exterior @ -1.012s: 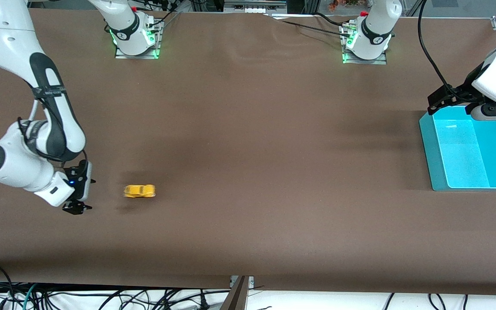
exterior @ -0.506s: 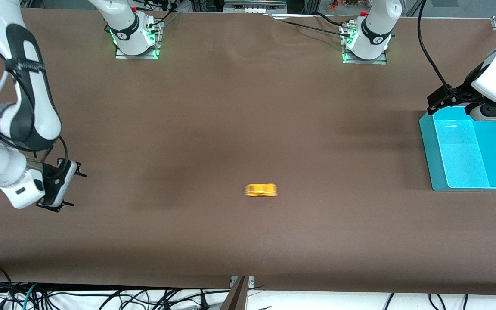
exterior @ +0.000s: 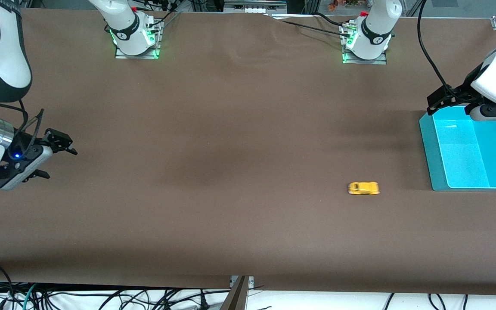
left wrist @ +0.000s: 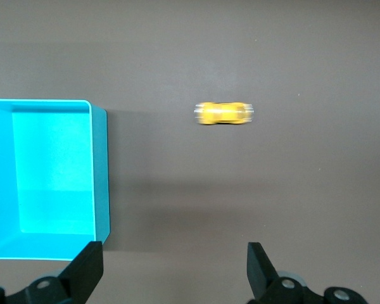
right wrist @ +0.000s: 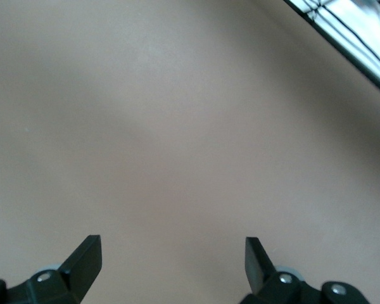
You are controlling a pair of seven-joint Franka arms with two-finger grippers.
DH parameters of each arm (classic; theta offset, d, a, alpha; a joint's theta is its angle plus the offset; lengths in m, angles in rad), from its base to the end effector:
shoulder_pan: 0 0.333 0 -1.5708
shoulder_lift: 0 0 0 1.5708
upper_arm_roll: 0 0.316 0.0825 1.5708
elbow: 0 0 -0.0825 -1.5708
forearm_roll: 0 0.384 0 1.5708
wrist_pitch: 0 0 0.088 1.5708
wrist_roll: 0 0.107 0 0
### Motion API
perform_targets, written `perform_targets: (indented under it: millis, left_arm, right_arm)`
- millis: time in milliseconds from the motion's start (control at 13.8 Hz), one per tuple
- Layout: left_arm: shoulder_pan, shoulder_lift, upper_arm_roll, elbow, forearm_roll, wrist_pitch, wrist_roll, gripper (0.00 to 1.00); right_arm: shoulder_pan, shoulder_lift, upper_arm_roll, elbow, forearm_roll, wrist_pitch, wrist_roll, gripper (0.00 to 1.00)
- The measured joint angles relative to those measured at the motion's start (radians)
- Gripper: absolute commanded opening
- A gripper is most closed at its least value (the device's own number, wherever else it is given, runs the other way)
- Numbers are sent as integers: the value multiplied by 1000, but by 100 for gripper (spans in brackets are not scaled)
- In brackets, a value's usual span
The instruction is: Wind and store yellow beetle car
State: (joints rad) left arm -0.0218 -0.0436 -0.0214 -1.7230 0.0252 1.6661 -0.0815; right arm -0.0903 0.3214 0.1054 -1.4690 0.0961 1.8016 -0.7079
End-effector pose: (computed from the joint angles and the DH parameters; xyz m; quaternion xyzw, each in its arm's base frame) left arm 0.5455 -0.0213 0.5846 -0.9997 -0.0179 0.0058 0.0134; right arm 0.6598 0.0090 0.4993 -0.9381 -0.3403 -0.0276 0.0575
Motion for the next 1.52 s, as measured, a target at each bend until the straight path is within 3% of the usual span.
perform_targets:
  millis: [723, 1519]
  left_arm:
    - [0, 4, -3, 0, 0, 0, 0, 100]
    - [-4, 19, -9, -1, 0, 0, 0, 100]
  right_arm:
    - [41, -44, 59, 0, -27, -124, 612, 100]
    - [28, -58, 36, 71, -86, -227, 665, 100]
